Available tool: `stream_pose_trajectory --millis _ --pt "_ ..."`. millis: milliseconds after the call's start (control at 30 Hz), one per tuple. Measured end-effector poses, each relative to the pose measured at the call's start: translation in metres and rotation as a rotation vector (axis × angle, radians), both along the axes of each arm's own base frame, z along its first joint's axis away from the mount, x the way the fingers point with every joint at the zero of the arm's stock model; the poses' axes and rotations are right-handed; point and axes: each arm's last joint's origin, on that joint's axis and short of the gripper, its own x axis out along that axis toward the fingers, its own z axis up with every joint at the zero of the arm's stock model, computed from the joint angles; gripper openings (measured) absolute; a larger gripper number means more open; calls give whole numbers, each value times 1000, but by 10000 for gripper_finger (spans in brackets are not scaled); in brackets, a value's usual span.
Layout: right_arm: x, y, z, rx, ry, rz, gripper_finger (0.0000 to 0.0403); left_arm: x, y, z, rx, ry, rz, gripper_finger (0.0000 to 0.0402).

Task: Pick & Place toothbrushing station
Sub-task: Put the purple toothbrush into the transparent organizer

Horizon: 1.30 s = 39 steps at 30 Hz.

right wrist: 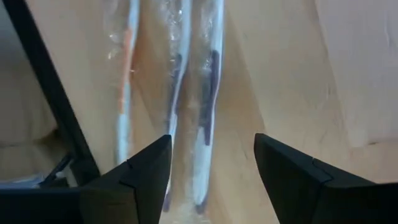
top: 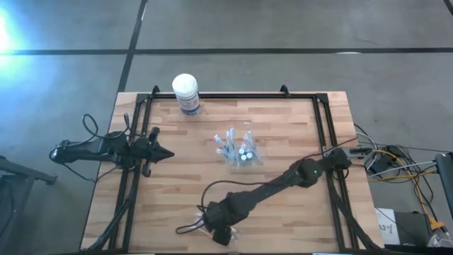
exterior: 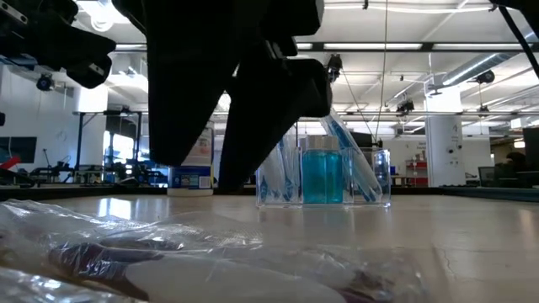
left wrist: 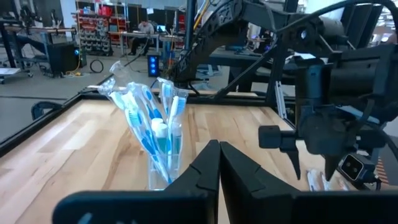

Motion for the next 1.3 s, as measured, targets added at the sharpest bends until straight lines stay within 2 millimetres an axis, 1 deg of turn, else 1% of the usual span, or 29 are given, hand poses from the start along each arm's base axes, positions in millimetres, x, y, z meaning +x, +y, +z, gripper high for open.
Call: stream_pose_trajectory --millis 233,433,667,800,933,1133,1300 --pt "-4 -1 -14 -17 43 -56 226 0 0 1 1 -6 0 6" --pt "-5 -1 -26 -20 52 -52 226 0 0 1 0 -6 0 16" --pt "-7 -2 -33 -15 55 -53 224 0 0 1 -1 -5 -1 11" --pt "-10 -4 -40 -25 73 -53 210 0 0 1 -9 -4 0 6" --pt "-13 -6 -47 -40 98 -52 193 0 0 1 -22 -3 1 11" --pt "-16 -8 -50 -59 124 -23 172 0 0 1 -22 -3 1 17" --pt "-18 -9 -54 -74 131 19 149 0 0 1 -22 -3 1 12"
